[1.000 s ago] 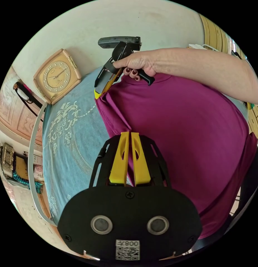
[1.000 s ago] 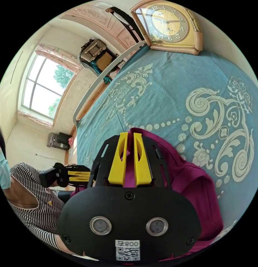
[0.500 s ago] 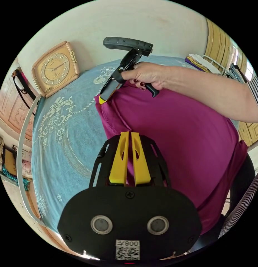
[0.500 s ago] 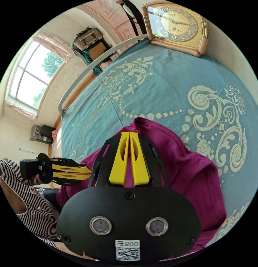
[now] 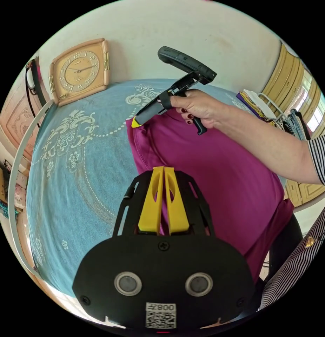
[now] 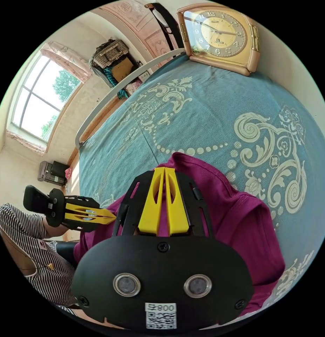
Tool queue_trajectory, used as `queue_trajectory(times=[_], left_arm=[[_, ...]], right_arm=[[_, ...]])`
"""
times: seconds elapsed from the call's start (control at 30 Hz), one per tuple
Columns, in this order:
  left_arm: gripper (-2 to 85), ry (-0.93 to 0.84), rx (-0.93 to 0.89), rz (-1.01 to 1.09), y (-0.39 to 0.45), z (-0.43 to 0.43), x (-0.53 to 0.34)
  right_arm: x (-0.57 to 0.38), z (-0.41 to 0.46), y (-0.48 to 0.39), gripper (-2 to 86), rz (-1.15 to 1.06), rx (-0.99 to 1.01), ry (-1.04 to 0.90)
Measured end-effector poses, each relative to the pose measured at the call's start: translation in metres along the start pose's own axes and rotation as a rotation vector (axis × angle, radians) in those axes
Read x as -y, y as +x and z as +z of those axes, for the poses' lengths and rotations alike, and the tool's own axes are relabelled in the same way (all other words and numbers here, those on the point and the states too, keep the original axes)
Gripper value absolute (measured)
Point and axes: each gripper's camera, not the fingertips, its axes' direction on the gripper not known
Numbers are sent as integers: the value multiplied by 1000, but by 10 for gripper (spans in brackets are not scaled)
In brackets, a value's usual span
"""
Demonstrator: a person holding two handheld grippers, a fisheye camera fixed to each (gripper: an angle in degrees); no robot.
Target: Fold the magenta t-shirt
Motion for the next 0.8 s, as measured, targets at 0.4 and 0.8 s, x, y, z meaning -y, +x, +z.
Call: queue_trajectory(times=[0.4, 0.8], left_arm=[[1, -66, 62, 40, -34, 20, -29], [4, 97, -243, -310, -128, -39, -129]], right_arm=[[-72, -5, -19, 2, 50, -61, 23], [-306, -147, -67, 6, 187, -60, 210]])
